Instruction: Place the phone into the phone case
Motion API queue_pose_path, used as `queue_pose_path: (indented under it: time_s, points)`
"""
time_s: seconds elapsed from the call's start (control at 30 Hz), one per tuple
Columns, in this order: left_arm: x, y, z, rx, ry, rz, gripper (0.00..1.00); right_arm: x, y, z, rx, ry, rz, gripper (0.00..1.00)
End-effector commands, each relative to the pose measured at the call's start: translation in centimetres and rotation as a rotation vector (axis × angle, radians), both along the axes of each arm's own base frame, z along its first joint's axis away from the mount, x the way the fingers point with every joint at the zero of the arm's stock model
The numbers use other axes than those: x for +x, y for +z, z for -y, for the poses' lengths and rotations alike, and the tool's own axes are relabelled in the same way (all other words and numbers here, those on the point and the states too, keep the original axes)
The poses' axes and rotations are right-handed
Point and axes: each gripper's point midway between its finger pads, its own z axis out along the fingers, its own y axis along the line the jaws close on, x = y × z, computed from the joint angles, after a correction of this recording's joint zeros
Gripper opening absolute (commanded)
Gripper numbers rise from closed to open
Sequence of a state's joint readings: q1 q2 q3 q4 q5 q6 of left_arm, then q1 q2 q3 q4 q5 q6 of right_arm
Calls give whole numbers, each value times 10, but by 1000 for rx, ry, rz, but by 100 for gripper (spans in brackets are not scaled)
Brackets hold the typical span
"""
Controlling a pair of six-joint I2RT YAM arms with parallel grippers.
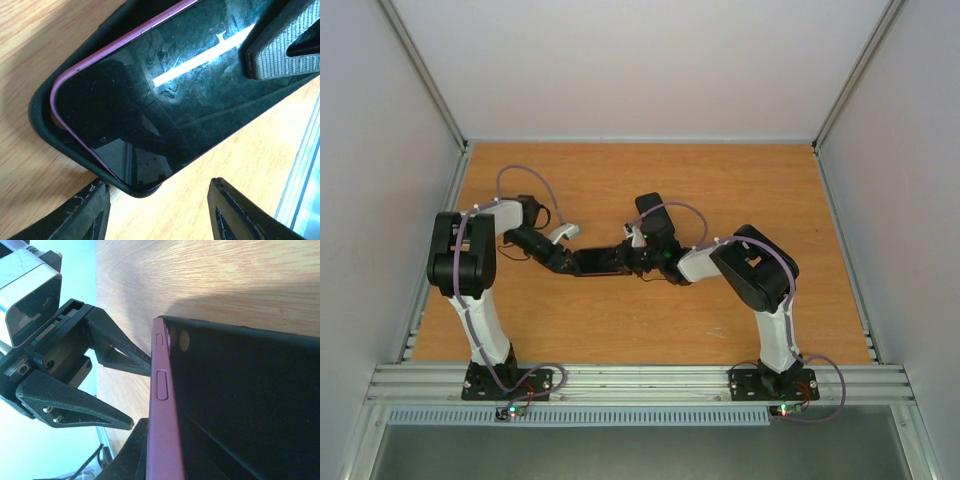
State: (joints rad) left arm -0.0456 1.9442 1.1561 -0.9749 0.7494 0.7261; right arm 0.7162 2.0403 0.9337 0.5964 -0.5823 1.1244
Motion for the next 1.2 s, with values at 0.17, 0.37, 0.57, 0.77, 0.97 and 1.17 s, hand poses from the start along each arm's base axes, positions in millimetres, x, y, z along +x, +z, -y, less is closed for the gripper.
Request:
queue_pose_path:
  time_s: [0.17,0.37,0.57,0.77,0.97,1.17]
  points:
    - [-5,7,19,-90,-13,23,54,-6,-9,23,-169,52,-10,1]
    - [-1,7,18,-83,-8,45,54,-8,-19,26,-209,88,-54,1]
    - [5,6,18,-70,6,66,54,-11,-22,27,-224,115,-99,1]
    - [7,5,18,-79,14,71,52,-23,-31,27,-209,138,-203,1]
    - [7,6,19,-88,17,71,50,-28,-31,27,-234,171,-254,1]
    - [10,6,20,-92,22,64,49,-31,-40,21,-221,204,-318,1]
